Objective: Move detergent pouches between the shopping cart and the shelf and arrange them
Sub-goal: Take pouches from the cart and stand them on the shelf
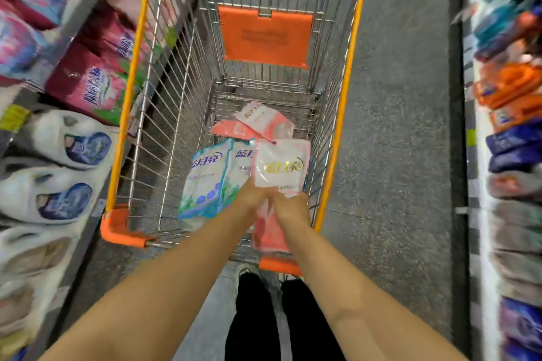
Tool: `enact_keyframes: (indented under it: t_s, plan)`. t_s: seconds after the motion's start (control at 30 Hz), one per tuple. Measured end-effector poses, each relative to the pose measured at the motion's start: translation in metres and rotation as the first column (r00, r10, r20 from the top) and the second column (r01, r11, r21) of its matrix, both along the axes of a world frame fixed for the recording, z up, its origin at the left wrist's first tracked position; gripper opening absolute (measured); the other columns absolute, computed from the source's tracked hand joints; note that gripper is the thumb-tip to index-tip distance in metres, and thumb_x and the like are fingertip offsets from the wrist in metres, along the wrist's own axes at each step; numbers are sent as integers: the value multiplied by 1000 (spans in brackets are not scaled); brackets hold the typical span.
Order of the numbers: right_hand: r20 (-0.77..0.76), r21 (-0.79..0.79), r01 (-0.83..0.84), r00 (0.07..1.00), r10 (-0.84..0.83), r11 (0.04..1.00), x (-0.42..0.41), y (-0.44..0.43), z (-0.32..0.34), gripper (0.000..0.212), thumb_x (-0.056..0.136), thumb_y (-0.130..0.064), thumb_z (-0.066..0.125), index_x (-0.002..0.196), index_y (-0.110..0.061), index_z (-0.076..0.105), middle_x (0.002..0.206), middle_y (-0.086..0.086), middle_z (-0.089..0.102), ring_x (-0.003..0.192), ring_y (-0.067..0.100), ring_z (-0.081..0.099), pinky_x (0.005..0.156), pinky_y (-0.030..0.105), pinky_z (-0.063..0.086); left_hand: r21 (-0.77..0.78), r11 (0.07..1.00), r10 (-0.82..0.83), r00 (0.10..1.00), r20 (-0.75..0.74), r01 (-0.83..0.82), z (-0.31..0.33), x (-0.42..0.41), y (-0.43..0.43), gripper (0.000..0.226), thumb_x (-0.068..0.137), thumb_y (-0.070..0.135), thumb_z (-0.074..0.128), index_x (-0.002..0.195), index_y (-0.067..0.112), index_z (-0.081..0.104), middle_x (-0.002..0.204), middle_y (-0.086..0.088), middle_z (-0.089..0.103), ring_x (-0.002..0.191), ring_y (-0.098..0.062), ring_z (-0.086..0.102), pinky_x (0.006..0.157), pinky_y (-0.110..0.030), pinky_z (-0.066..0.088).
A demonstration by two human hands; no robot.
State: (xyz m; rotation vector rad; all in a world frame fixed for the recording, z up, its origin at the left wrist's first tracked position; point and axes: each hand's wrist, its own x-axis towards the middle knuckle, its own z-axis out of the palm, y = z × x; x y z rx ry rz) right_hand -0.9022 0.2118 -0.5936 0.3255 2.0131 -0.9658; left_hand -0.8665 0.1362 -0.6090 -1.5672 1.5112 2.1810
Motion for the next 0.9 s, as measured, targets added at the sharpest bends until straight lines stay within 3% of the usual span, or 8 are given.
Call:
enact_keyframes:
  t_s: [0.07,0.13,0.27,0.4,0.53,0.63,0.8,0.9]
  plan:
    - [20,43,1,1000,-2,999,1,2,-5,54,87,-26,58,133,-4,39,130,16,55,118,32,55,97,35,46,-82,991,-102,991,83,109,-8,3,7,38,54,12,66,92,10,65,87,-14,67,77,-24,62,77,-36,52]
    - [10,46,-35,999,35,998,1,2,-9,46,89,-20,54,131,-6,44,129,14,56,117,31,55,89,28,44,-134,975,-154,975,158,176,-4,2,13,27,53,19,61,80,15,62,83,-13,64,74,-21,58,75,-34,50]
    - [75,74,-188,980,183,979,3,2,-10,42,92,-20,46,131,-4,46,128,17,55,115,30,56,74,27,44,-177,929,-278,928,249,326,1,4,15,17,85,4,56,98,1,66,91,-15,63,78,-20,53,59,-25,41]
    - [75,52,-237,970,233,970,8,4,2,43,89,-24,47,127,-4,45,130,19,53,118,33,52,97,38,46,-63,950,-284,929,237,307,6,17,17,28,89,-8,41,79,11,59,73,-5,56,62,-13,50,51,-21,43]
    - [20,-12,-233,972,233,972,21,-3,26,43,89,-30,44,126,-8,48,125,15,56,119,34,52,97,36,44,-46,988,-138,976,168,148,38,28,18,29,91,-2,44,78,19,59,72,2,58,63,-5,52,49,-14,44]
    - [-118,-117,-232,969,218,966,28,-19,59,34,91,-19,43,122,-7,51,122,14,60,114,31,56,93,35,46,-176,984,50,997,57,-40,69,34,11,25,89,-5,46,94,12,63,77,-5,61,62,-9,54,41,-11,42]
    - [-333,-305,-362,907,257,881,55,-59,137,27,92,-14,45,116,-13,55,118,10,62,111,28,57,90,33,43,-467,842,260,962,-84,-269,151,65,-15,27,86,-7,45,97,12,61,65,3,53,54,-5,49,39,-8,35]
    - [-442,-418,-489,846,299,766,92,-92,193,24,88,-15,49,109,-15,62,112,9,66,107,28,58,90,36,46,-474,678,489,827,-279,-561,210,109,-35,20,87,-4,46,90,15,50,58,-2,45,36,-1,43,37,-14,32]
